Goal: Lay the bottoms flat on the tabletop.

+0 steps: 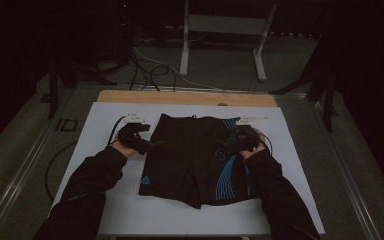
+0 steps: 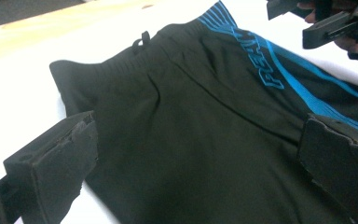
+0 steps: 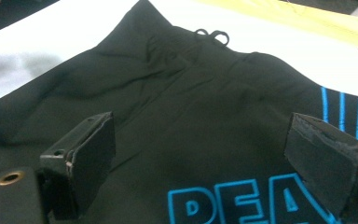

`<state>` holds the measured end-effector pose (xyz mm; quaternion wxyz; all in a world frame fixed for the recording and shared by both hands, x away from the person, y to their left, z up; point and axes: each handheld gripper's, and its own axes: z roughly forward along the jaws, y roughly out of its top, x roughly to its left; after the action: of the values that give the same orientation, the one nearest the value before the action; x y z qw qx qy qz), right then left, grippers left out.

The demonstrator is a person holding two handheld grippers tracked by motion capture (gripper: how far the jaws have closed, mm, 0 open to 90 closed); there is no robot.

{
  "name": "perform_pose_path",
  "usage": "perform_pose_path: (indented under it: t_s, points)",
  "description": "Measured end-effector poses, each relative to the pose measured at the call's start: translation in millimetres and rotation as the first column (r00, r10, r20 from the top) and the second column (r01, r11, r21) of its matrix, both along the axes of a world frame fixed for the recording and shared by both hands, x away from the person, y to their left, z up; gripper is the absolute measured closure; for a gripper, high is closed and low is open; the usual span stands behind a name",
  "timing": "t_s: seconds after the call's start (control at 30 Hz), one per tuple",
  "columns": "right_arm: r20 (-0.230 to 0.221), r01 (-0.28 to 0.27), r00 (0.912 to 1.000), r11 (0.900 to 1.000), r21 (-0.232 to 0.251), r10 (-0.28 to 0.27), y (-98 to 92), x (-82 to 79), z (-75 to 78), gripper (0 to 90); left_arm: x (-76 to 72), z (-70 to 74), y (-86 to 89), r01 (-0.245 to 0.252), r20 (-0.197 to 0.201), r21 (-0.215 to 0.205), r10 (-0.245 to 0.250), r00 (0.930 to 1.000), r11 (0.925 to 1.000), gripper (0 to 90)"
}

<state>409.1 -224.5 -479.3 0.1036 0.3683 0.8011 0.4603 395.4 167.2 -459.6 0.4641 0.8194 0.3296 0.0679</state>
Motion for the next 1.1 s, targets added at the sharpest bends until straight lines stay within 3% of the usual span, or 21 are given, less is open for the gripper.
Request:
perform_pose_path:
  t_s: [0.23, 0.67, 0.8, 0.97, 1.1]
  points:
    - [0.014, -0.041, 0.9991, 0.999, 0.015, 0.040, -0.6, -20.3, -4.6, 9.3, -17.0, -5.4, 4.9, 0.019, 0.000, -0.003, -0.019, 0.9998, 0.9998, 0.0]
    - [0.030, -0.122, 0.9922, 0.993, 0.009, 0.122, -7.6, -65.3, -10.0, 9.2, -65.9, -22.6, 11.8, 0.066, 0.014, -0.010, -0.066, 0.9977, 0.9978, 0.0]
    - [0.013, -0.117, 0.9931, 0.993, 0.027, 0.116, -15.0, -76.7, -12.1, 9.2, -80.3, -26.5, 17.5, 0.069, 0.022, -0.006, -0.068, 0.9974, 0.9976, 0.0]
    - [0.022, -0.118, 0.9928, 0.993, 0.009, 0.118, -21.6, -91.3, -14.2, 9.2, -95.8, -29.5, 27.2, 0.061, 0.021, -0.016, -0.061, 0.9979, 0.9980, 0.0]
    - [0.024, -0.117, 0.9928, 0.993, -0.004, 0.117, -25.5, -103.3, -16.7, 9.2, -107.2, -31.2, 33.3, 0.064, 0.028, 0.003, -0.064, 0.9975, 0.9979, 0.0]
